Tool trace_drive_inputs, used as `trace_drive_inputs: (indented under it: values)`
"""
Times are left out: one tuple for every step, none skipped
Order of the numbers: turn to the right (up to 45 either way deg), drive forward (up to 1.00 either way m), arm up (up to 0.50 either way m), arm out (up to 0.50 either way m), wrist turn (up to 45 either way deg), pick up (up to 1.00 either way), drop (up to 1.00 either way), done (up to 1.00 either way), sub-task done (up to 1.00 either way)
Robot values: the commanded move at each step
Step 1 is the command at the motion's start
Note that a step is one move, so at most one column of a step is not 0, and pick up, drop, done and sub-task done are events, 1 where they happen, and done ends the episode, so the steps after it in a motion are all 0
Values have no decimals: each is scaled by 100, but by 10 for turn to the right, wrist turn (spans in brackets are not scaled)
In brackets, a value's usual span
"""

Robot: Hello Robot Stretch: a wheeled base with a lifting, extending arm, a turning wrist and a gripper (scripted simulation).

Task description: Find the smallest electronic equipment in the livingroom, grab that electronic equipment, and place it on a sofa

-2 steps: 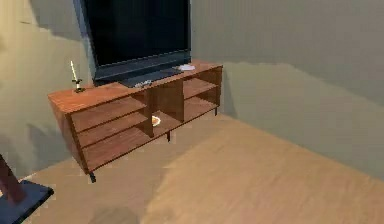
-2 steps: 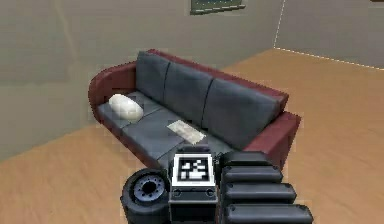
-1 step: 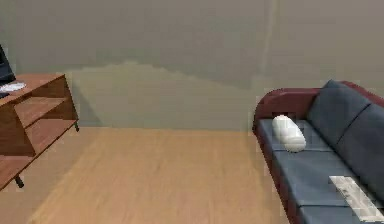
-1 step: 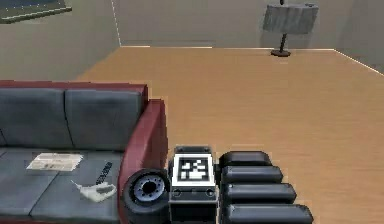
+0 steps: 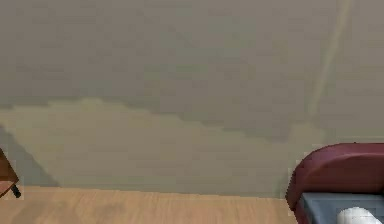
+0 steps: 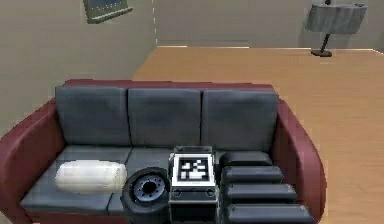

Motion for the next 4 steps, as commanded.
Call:
trace_drive_inputs:
  values:
    - [120, 0, 0, 0, 0, 0, 0, 0, 0]
    - [0, 25, 0, 0, 0, 0, 0, 0, 0]
    - [-450, 0, 0, 0, 0, 0, 0, 0, 0]
    - [-450, 0, 0, 0, 0, 0, 0, 0, 0]
